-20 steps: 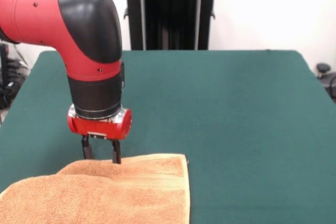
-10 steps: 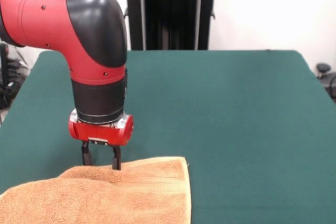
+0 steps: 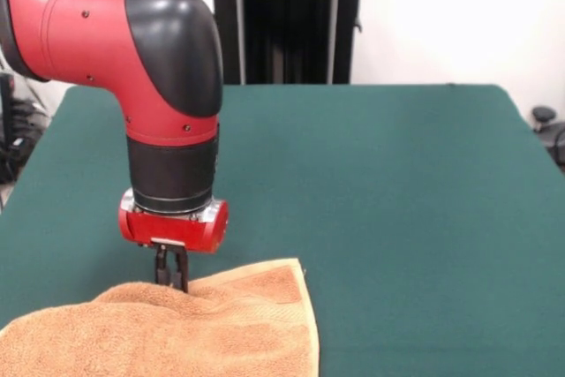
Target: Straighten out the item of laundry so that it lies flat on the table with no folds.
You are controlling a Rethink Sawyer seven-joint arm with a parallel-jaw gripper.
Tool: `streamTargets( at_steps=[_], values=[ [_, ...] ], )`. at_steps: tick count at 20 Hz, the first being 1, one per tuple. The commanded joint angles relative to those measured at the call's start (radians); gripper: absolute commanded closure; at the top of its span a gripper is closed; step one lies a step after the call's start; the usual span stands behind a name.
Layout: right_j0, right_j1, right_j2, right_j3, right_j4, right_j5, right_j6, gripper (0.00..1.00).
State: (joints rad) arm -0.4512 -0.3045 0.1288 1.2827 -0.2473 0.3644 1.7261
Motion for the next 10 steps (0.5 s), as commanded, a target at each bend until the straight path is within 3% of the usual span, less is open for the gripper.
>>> streamTargets(
  at_steps=[1,10],
  values=[
    [0.038,0.058,0.024,0.001,0.018,-0.082,0.157,1.00],
    [0.054,0.031,-0.014,0.051,0.039,-0.050,0.201,1.00]
  ],
)
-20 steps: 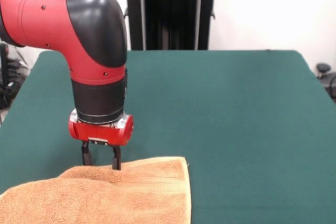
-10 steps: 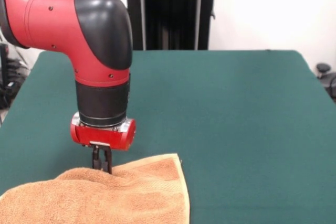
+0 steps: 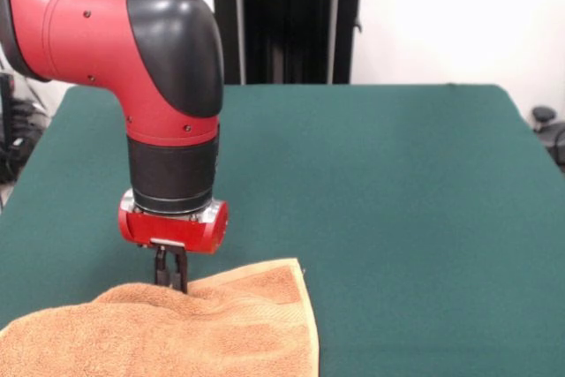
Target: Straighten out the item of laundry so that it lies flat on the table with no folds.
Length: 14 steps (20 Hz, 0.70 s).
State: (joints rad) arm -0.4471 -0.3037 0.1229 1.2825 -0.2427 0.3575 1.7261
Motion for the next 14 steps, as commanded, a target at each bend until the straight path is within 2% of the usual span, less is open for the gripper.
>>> streamTargets(
  at_steps=[1,4,7,14],
  values=[
    [0.044,0.016,-0.005,0.084,0.033,-0.049,0.201,1.00],
    [0.045,-0.034,-0.021,0.198,0.021,-0.102,0.235,1.00],
    [0.043,-0.084,-0.040,0.295,0.017,-0.091,0.240,1.00],
    [-0.017,-0.198,-0.042,0.510,-0.005,-0.151,0.209,1.00]
  ],
)
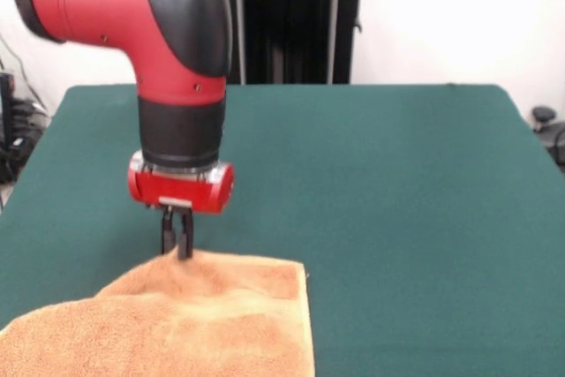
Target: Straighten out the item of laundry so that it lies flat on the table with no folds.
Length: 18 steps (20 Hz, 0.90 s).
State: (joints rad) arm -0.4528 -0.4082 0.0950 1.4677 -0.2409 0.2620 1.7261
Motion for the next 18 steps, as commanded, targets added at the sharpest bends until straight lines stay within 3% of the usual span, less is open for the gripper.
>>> streamTargets(
  at_steps=[1,6,18],
  values=[
    [-0.021,-0.102,-0.009,0.348,-0.006,-0.066,0.206,1.00],
    [-0.065,-0.127,0.017,0.426,0.005,-0.111,0.204,1.00],
    [-0.081,-0.123,0.034,0.451,0.024,-0.147,0.196,1.00]
  ],
)
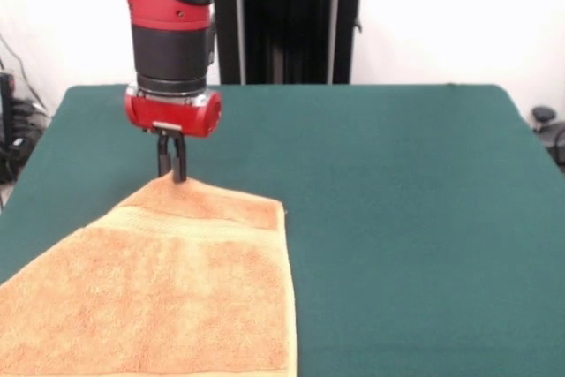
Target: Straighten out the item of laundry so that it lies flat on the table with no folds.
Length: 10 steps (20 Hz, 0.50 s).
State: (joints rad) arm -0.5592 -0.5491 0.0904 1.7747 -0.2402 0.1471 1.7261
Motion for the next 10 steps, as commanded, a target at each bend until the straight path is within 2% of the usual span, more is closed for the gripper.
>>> streamTargets(
  at_steps=[1,10],
  values=[
    [0.024,0.017,0.040,0.149,0.025,-0.034,0.198,1.00],
    [0.090,-0.023,0.005,0.251,0.102,-0.079,0.305,1.00]
  ],
)
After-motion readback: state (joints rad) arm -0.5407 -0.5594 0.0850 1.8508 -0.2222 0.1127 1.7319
